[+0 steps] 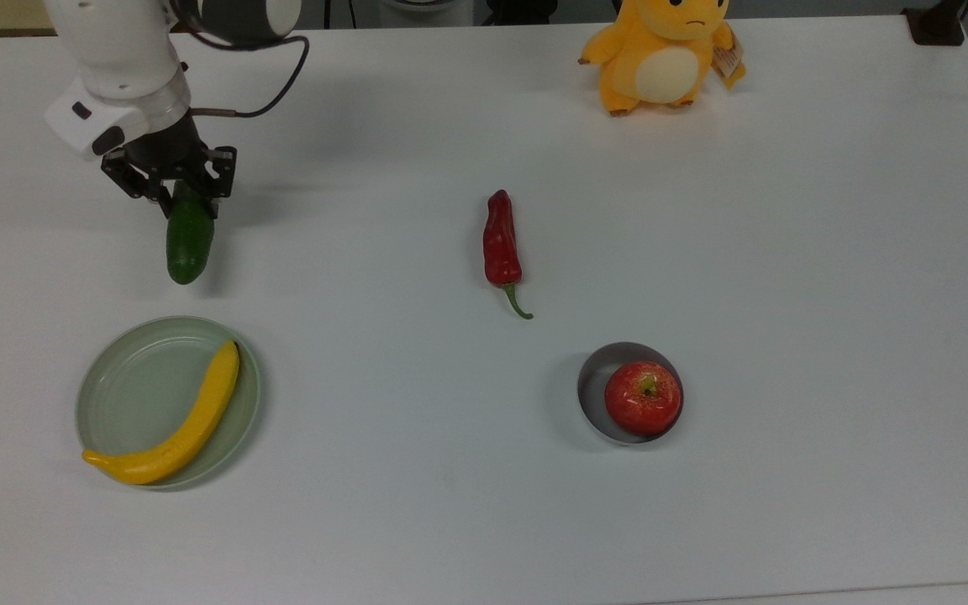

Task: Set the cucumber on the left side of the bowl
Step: 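Lift the cucumber and carry it toward the grey bowl with the apple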

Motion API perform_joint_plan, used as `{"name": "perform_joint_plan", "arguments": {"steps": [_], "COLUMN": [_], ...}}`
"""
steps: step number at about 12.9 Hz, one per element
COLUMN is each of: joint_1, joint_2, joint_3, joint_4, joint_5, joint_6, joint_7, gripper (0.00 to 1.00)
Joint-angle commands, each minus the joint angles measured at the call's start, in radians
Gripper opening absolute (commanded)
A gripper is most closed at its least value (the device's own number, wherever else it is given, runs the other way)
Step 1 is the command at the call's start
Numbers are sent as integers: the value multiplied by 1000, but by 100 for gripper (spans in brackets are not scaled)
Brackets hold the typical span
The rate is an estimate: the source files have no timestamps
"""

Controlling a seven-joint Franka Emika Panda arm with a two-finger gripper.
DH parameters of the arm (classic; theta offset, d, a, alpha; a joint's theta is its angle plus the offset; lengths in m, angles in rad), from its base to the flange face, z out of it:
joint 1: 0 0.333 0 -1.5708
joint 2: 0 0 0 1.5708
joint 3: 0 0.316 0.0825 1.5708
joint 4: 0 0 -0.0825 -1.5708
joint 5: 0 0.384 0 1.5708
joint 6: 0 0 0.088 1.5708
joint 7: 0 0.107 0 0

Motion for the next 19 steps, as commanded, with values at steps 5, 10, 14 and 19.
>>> {"name": "perform_joint_plan", "arguments": {"steps": [5,10,14,19], "joint_1": [151,226,377,453], "joint_2": [-42,44,179,305], "joint_3": [136,342,342,344], "joint_4": [272,299,305,303], "joint_5": [161,155,140,138], "joint_6": [-123,122,329,447], "joint_7": [190,408,474,572], "gripper": [15,15,16,17]}}
